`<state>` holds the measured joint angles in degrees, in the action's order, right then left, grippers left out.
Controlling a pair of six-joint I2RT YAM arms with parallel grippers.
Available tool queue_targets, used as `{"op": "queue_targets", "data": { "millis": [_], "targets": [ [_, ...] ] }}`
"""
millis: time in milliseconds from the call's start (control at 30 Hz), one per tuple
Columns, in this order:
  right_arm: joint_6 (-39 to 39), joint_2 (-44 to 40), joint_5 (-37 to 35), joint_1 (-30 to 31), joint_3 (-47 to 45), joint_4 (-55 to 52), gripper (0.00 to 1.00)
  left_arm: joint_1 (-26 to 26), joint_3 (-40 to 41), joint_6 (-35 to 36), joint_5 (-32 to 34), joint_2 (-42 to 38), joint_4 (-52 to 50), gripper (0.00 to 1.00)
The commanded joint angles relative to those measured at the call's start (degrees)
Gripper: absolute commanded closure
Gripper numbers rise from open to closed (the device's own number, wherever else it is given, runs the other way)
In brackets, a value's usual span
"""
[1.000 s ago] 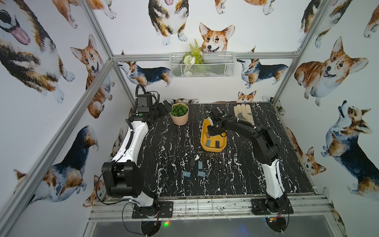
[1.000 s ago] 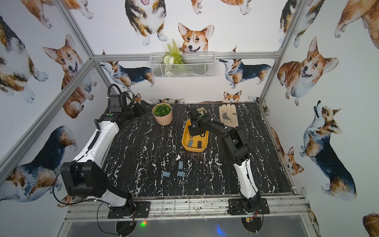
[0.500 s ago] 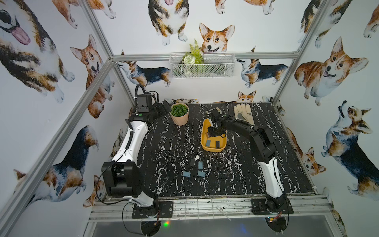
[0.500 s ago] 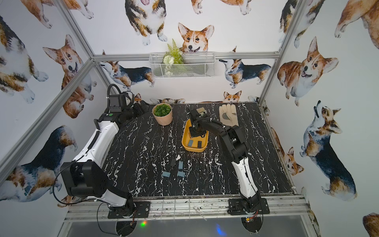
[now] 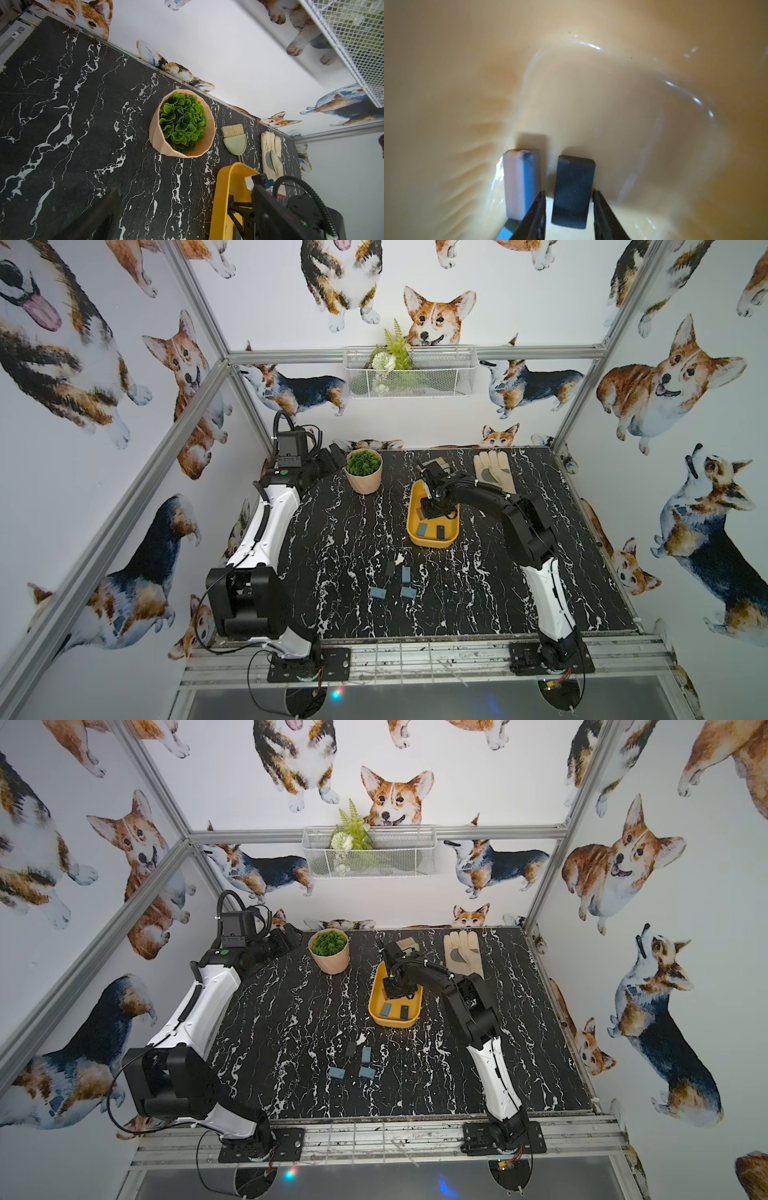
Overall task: Put the eraser in the storage box
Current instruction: Place the eraser in the storage box, then pick up the eraser from the center of the board.
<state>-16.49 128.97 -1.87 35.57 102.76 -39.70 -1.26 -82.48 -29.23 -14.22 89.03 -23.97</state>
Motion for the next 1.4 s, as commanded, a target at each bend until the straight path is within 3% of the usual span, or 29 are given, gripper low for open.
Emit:
{"op": "queue_targets", "data": {
  "millis": [0, 333, 467, 600, 867, 1067, 1367],
  "targets": [
    [-0.1, -0.6, 0.0, 0.0, 0.4, -0.5, 0.54, 0.2, -0.2, 0.6, -0.2, 0.0, 0.0, 0.00],
    [1.1, -10.6, -1.4, 1.8, -1.0, 0.9, 0.31, 0.2, 0.0, 0.3, -0.2, -1.0, -0.4, 0.00],
    [1.2, -16.1, -2.7, 4.2, -2.7, -0.1, 0.29, 0.2, 0.2, 0.1, -0.4, -1.7, -0.4, 0.00],
    [-0.8, -23.4, -3.7, 8.9, -9.3, 0.1, 0.28, 0.2, 0.7, 0.2, -0.1, -3.1, -0.6, 0.00],
    [-10.8, -35.8, -9.5, 25.5, -24.7, -4.1, 0.28, 0.8, 4.4, 0.2, 0.0, -7.6, -0.6, 0.00],
    [-20.0, -34.1, -9.0, 32.9, -29.0, -3.7, 0.28, 1.3, 7.8, 0.3, -1.3, -10.6, 0.4, 0.00],
    [-20.8, -24.8, -7.5, 33.5, -25.6, -1.4, 0.28, 2.7, 10.9, 0.5, -2.8, -12.0, 1.9, 0.00]
  ]
}}
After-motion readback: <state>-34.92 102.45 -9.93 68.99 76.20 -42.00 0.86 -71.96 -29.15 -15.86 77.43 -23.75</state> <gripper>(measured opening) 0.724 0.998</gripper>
